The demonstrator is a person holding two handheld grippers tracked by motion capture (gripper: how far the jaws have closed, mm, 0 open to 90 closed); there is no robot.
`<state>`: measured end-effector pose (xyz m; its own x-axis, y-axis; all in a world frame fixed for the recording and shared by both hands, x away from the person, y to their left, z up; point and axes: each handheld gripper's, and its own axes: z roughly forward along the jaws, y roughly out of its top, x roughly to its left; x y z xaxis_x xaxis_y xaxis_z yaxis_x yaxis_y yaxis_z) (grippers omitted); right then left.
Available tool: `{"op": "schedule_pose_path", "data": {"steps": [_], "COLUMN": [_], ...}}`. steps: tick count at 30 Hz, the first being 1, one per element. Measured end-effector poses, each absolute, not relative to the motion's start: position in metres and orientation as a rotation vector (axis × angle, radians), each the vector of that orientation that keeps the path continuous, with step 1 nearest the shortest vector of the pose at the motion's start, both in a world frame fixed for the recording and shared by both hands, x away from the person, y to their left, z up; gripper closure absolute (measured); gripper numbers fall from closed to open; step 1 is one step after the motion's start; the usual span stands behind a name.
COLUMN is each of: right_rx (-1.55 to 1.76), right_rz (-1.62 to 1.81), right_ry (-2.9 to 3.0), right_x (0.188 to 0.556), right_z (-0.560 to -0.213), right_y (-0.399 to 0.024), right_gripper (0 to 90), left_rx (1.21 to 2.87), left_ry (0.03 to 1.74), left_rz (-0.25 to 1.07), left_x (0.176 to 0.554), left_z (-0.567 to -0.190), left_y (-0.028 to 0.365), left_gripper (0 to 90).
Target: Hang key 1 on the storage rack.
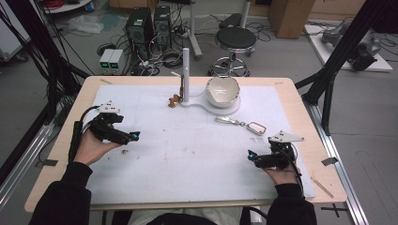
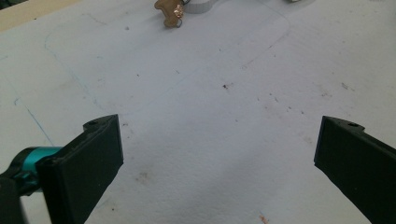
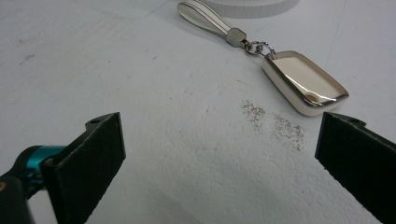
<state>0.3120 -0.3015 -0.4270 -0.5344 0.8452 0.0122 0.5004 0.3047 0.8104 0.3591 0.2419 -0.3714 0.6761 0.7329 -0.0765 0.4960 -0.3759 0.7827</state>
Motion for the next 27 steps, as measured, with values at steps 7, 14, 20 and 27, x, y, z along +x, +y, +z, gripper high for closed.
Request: {"op": "schedule_pose_path", "data": {"steps": [7, 14, 20, 27], "right_rx": [1.198, 1.191, 1.192, 1.175], "right_rz": [1.114, 1.131, 1.129, 1.143], "right_ry": [2.164, 2.166, 2.17, 2.185], "right_x": [0.313, 0.312, 0.312, 0.312], "right_z": [-0.428, -0.427, -0.428, -0.428], "right_y": [-0.3, -0.3, -0.299, -0.298], "right_gripper": [0.6, 0.6, 0.6, 0.6], "left_rx": [2.066, 2.059, 2.023, 1.983], "left_ry": [0.941, 0.959, 0.988, 0.977], "left_rz": [0.365, 0.364, 0.355, 0.382], "left_x": [0.346, 0.33, 0.316, 0.294], "left_z": [-0.378, -0.391, -0.405, -0.421], "left_y": [0.249, 0.266, 0.281, 0.292], "left_gripper": [1.7, 1.7, 1.7, 1.7]}}
